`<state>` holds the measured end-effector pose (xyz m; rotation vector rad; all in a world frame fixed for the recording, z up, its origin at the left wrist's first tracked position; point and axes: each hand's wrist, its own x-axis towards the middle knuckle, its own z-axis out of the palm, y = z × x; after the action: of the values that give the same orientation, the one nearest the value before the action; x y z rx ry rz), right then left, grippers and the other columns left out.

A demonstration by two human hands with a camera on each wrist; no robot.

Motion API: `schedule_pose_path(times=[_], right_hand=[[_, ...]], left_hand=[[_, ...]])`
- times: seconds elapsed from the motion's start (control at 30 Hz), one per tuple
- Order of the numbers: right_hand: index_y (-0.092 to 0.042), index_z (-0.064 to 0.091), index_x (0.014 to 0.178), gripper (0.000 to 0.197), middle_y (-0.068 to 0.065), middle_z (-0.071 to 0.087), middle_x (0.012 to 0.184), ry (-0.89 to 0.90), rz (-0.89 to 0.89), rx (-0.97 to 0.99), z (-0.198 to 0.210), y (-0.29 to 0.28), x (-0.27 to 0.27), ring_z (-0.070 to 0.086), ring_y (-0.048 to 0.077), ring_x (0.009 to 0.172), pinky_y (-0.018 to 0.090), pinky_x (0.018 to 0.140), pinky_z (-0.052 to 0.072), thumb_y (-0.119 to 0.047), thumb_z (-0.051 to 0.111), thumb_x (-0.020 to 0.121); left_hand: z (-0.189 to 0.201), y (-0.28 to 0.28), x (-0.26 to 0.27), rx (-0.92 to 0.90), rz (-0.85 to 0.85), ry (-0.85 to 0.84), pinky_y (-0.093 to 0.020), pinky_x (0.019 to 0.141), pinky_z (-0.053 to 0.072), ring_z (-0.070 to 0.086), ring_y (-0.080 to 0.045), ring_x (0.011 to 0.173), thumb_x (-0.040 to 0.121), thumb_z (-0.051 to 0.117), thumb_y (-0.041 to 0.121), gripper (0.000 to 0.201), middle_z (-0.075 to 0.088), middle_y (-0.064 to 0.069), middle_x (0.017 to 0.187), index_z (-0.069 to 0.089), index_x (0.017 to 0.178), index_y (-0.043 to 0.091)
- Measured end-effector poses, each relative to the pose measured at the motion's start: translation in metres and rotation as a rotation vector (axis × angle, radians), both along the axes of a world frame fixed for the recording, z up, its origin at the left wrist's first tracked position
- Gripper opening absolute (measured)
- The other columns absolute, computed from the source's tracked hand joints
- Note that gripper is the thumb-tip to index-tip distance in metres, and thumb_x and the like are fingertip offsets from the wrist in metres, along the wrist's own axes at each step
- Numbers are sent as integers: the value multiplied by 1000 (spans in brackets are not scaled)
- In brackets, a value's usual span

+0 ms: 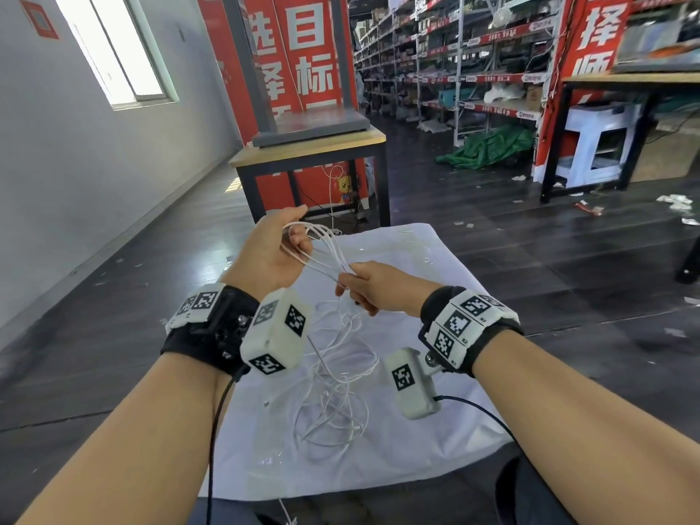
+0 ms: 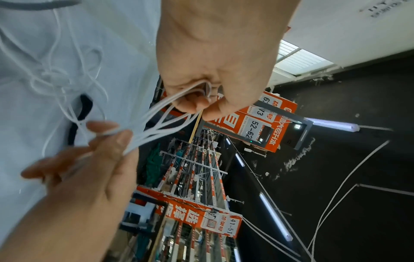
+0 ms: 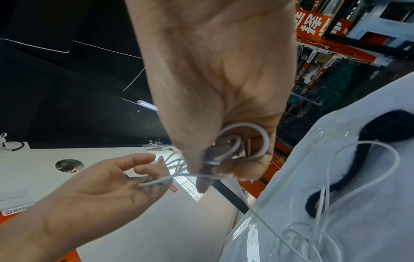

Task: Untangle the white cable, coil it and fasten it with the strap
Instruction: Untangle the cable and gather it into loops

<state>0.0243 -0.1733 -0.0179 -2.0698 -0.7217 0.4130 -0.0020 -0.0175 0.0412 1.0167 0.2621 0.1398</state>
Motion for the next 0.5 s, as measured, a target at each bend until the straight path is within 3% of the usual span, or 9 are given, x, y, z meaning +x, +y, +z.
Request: schedule_pose_path(times=[0.03, 0.13, 0.23, 0.33, 0.4, 0.5], right_hand=[[-14, 56, 86, 31, 5, 48, 73, -30, -6, -26, 0, -2, 1, 45, 14, 56, 21, 54, 43, -29, 35, 103], [-19, 53, 72, 37, 10, 50, 84, -108, -10, -86, 2, -2, 2, 50, 21, 70, 29, 65, 43, -31, 35, 103], [-21, 52, 68, 41, 1, 51, 85, -125, 3, -146, 3, 1, 0, 51, 21, 81, 32, 78, 42, -30, 33, 104], [-19, 53, 68, 43, -8, 57, 71, -109, 9, -133, 0, 1, 2, 52, 16, 73, 32, 83, 43, -29, 32, 104], [-18, 51, 72, 39, -6, 57, 65, -80, 11, -99, -1, 1, 2, 56, 11, 68, 33, 80, 44, -30, 32, 104], [-15, 48, 76, 37, -1, 52, 65, -31, 3, -36, -1, 3, 1, 58, 12, 55, 27, 66, 47, -32, 32, 104]], left_hand=[[-1, 2, 0, 12, 5, 14, -16, 47, 38, 35, -6, 46, 90, 54, 1, 12, 39, 2, 57, 51, 85, 12], [-7, 5, 2, 196, 75, 57, -22, 54, 45, 41, -9, 49, 86, 46, -8, 23, 43, -4, 64, 54, 104, 5], [-13, 4, 5, 528, 133, 104, -30, 66, 53, 43, -12, 54, 90, 45, -6, 18, 45, -6, 67, 55, 91, 9], [-17, 10, 8, 680, 158, 147, -35, 75, 54, 47, -14, 55, 92, 46, -1, 18, 47, -6, 70, 53, 83, 13], [-19, 17, 9, 568, 167, 166, -30, 66, 53, 49, -12, 49, 90, 49, -2, 16, 44, -5, 65, 53, 81, 10], [-18, 23, 8, 279, 132, 183, -19, 49, 51, 47, -9, 46, 88, 49, -4, 14, 44, -5, 60, 52, 78, 5]])
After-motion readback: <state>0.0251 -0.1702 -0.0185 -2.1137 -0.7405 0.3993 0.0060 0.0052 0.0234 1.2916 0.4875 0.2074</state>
